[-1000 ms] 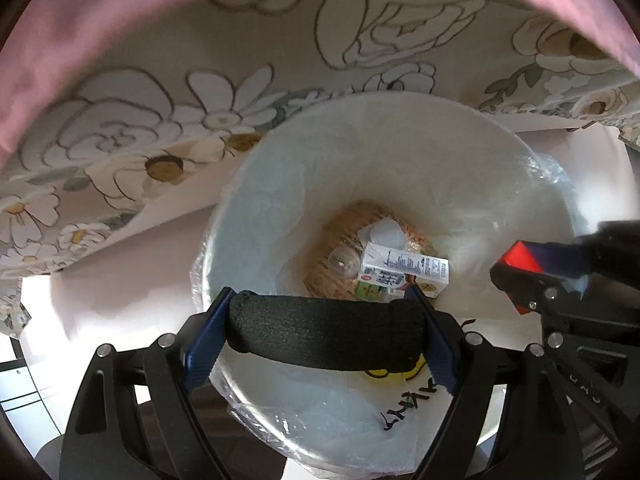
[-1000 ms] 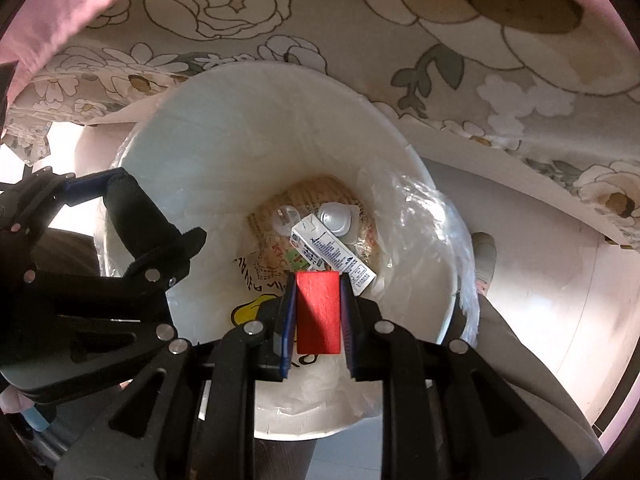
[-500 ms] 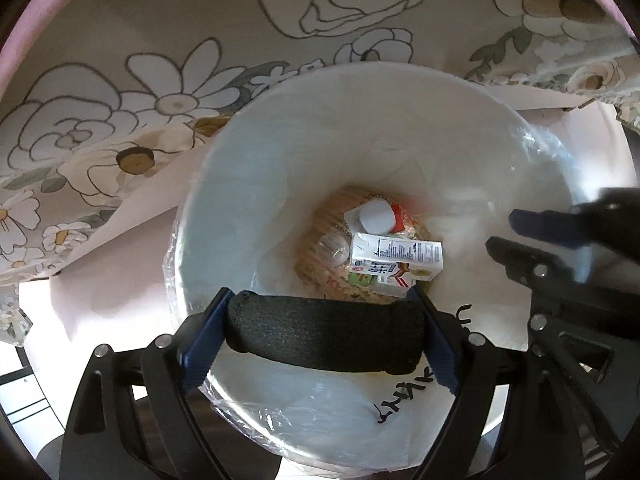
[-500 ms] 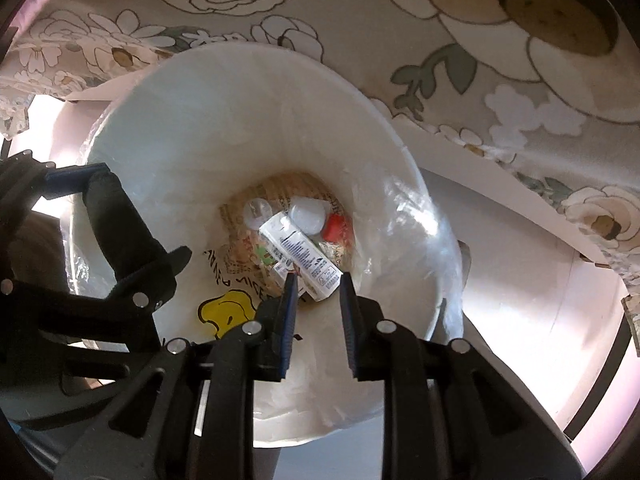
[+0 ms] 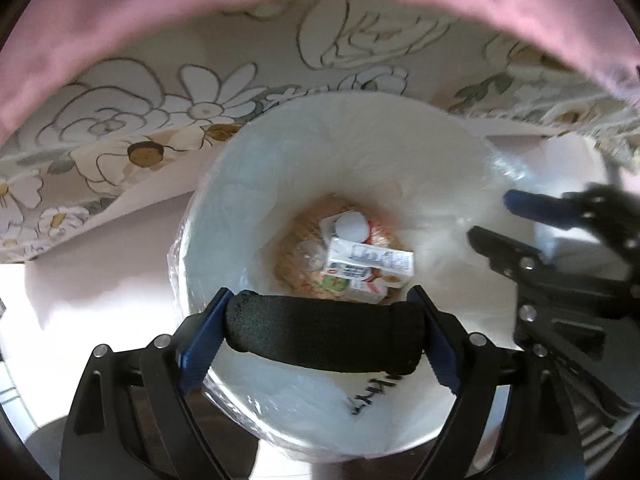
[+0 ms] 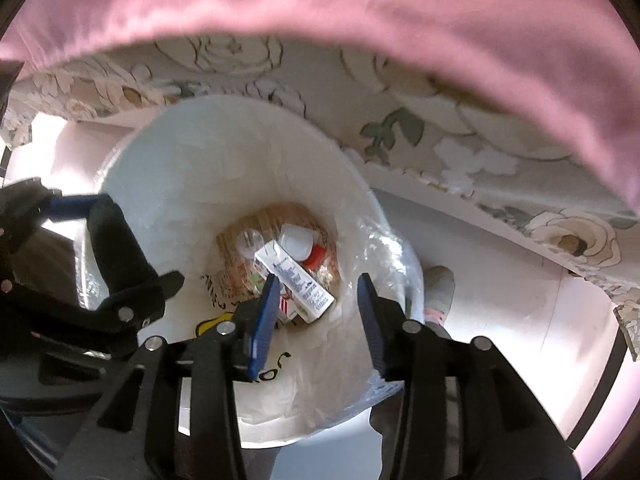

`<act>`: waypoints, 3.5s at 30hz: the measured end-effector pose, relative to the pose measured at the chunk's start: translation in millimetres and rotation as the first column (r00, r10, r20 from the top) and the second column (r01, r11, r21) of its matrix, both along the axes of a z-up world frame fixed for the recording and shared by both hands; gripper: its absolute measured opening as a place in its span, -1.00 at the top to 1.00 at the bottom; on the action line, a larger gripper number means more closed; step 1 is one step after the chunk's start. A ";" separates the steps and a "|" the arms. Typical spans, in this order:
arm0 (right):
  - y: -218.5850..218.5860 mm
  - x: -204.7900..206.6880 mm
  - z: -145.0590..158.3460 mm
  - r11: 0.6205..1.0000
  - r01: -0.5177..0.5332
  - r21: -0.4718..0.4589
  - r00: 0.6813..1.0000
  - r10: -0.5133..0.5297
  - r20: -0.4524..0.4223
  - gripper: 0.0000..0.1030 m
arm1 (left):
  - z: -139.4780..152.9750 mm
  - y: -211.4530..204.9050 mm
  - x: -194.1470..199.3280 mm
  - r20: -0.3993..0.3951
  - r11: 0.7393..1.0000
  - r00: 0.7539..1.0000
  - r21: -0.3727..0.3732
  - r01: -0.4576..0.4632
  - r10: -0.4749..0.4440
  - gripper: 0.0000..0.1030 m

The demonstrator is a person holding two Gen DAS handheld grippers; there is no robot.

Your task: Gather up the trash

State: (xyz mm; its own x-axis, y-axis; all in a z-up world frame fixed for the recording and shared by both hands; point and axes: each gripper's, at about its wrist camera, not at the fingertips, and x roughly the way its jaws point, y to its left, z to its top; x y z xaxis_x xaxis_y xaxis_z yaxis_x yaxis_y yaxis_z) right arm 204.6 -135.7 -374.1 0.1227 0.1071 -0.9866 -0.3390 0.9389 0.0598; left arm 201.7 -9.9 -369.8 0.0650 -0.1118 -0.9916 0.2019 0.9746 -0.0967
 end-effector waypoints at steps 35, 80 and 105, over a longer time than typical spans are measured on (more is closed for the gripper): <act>-16.5 -75.1 194.3 0.996 -0.081 0.034 0.959 0.069 0.275 -0.40 | 196.5 5.7 -59.7 0.336 0.994 0.940 0.107 0.023 -0.058 -0.85; -42.6 -218.2 321.9 0.979 0.149 0.140 0.790 -0.203 0.578 -0.69 | 320.5 0.3 -191.6 0.630 0.989 0.769 0.144 0.020 -0.107 -0.87; -44.8 -216.4 320.3 0.978 0.152 0.146 0.794 -0.208 0.571 -0.69 | 322.4 -1.1 -194.9 0.635 0.991 0.767 0.134 0.009 -0.093 -0.87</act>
State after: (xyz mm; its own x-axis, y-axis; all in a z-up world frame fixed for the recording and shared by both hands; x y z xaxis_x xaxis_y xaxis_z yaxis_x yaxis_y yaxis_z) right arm -11.8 -180.5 -53.8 0.6942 0.1082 -0.7116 -0.1621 0.9867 -0.0081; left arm 6.9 -11.0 -47.5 0.6847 -0.0206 -0.7285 0.2255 0.9565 0.1850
